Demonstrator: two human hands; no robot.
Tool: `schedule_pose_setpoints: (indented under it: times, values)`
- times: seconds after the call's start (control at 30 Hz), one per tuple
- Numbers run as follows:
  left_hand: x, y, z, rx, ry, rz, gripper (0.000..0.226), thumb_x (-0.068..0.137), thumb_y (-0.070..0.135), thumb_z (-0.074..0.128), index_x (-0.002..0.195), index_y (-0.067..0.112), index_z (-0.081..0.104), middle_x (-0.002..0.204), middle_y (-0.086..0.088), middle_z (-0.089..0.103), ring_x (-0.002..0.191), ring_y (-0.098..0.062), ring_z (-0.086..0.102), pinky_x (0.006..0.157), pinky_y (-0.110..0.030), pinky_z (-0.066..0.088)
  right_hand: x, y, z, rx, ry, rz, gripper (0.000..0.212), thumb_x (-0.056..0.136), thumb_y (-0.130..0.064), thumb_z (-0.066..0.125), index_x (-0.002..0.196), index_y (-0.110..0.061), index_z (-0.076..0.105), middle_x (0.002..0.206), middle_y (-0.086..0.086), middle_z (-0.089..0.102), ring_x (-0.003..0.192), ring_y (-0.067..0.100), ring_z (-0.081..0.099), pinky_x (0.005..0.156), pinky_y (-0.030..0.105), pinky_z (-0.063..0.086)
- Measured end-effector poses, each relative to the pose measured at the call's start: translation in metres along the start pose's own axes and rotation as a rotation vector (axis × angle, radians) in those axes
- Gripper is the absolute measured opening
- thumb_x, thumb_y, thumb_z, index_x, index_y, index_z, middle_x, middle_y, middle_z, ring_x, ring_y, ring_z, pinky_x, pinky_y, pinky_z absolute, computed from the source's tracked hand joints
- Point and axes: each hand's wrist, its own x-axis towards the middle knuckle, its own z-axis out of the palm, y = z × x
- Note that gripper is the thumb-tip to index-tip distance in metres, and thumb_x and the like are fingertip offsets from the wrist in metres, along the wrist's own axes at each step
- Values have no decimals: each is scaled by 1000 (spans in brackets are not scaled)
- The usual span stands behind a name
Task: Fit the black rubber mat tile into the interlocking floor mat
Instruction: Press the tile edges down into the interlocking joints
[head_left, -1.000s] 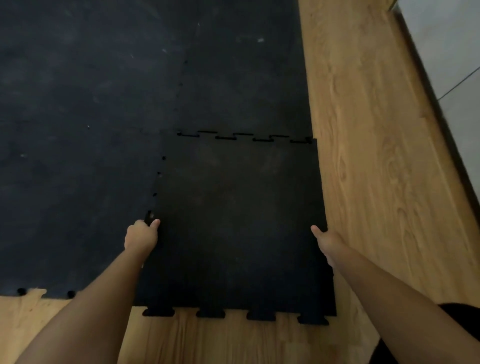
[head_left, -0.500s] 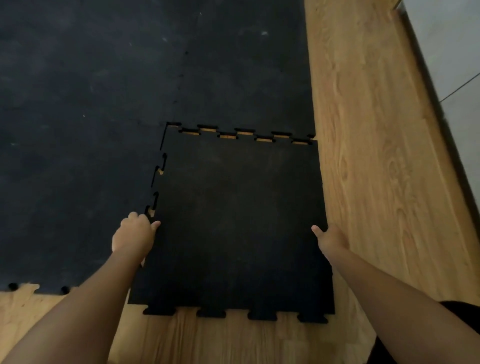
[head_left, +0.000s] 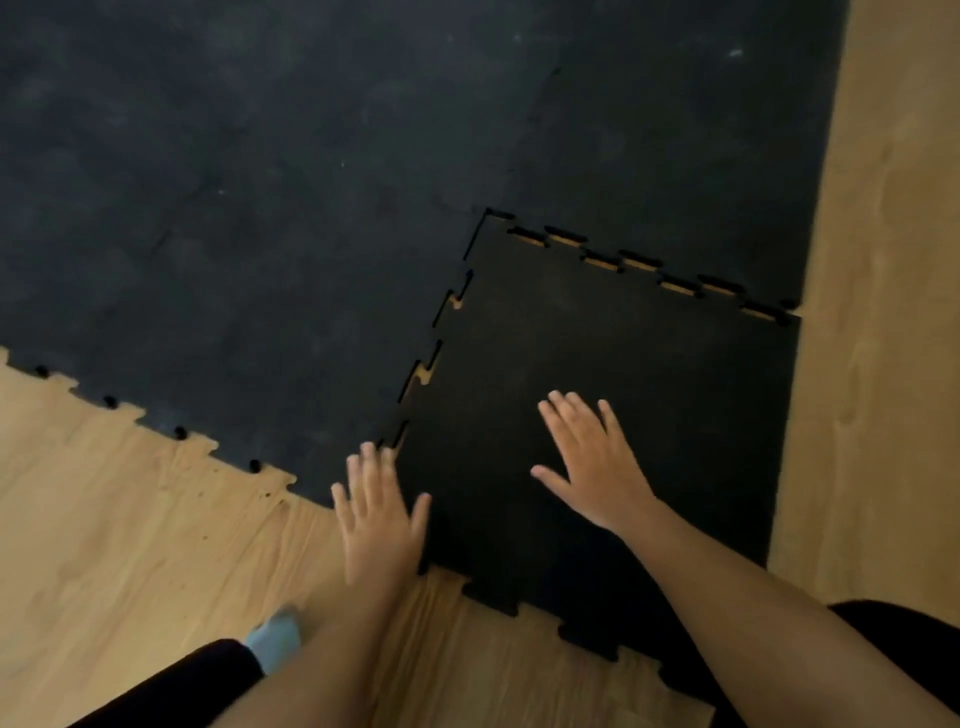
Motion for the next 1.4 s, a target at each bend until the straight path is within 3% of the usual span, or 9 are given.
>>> schedule_pose_setpoints:
  times: [0.1,0.2,0.33,0.4,0.6,0.87,1.03,1.17,1.4]
  values:
    - [-25,-4,18,56,-81,186,70,92,50,34,149,12,19,158,-11,14,146,-29,9,118,-47,-2,7,-31,21,15,-41,-196,83,91,-66,35,156,-22,9,163,4,11,150,20,2,117,56,3]
    - [-25,-10,27,133,-132,366,74,91,59,33,148,13,22,155,-10,25,142,-30,23,113,-51,5,10,-55,36,62,-46,-210,81,91,-67,34,156,-25,11,164,3,11,150,21,4,115,63,2]
    - [-15,-20,34,231,-281,604,100,79,84,26,152,16,15,159,-6,21,148,-27,8,115,-58,-3,13,-59,47,-29,-76,-185,78,92,-69,26,156,-24,13,163,5,12,150,24,4,111,69,4]
    - [-12,-22,36,262,-330,627,106,75,87,25,152,17,13,160,-4,15,148,-27,1,113,-60,-4,15,-58,48,-41,-83,-192,79,92,-69,25,156,-24,11,164,6,10,150,25,4,111,69,3]
    - [12,-30,32,301,-292,702,100,78,83,25,150,15,15,157,-5,19,145,-27,16,114,-62,6,24,-61,49,-46,-70,-172,77,94,-67,23,155,-22,13,163,7,10,150,26,4,111,69,0]
    - [16,-31,31,312,-316,727,100,78,83,27,151,15,19,158,-5,19,146,-28,13,114,-60,5,26,-62,47,-38,-43,-195,77,94,-67,26,155,-21,15,163,8,12,150,27,5,111,69,2]
    - [13,-25,23,358,-350,711,100,78,83,27,150,15,16,157,-5,18,145,-29,13,112,-61,5,71,-37,29,-44,-24,-378,75,94,-62,37,154,-21,18,163,8,12,150,24,0,115,63,4]
    - [14,-24,20,373,-371,674,98,80,82,24,151,18,3,159,-3,6,146,-30,-2,114,-62,-8,100,-40,22,27,33,-211,75,93,-57,40,153,-16,20,162,11,15,150,24,3,116,60,7]
    - [15,-23,22,370,-339,713,99,79,81,30,148,11,23,155,-8,22,143,-32,18,110,-62,9,123,-67,20,-67,17,-332,77,92,-67,32,155,-27,14,163,4,12,150,24,5,110,69,2]
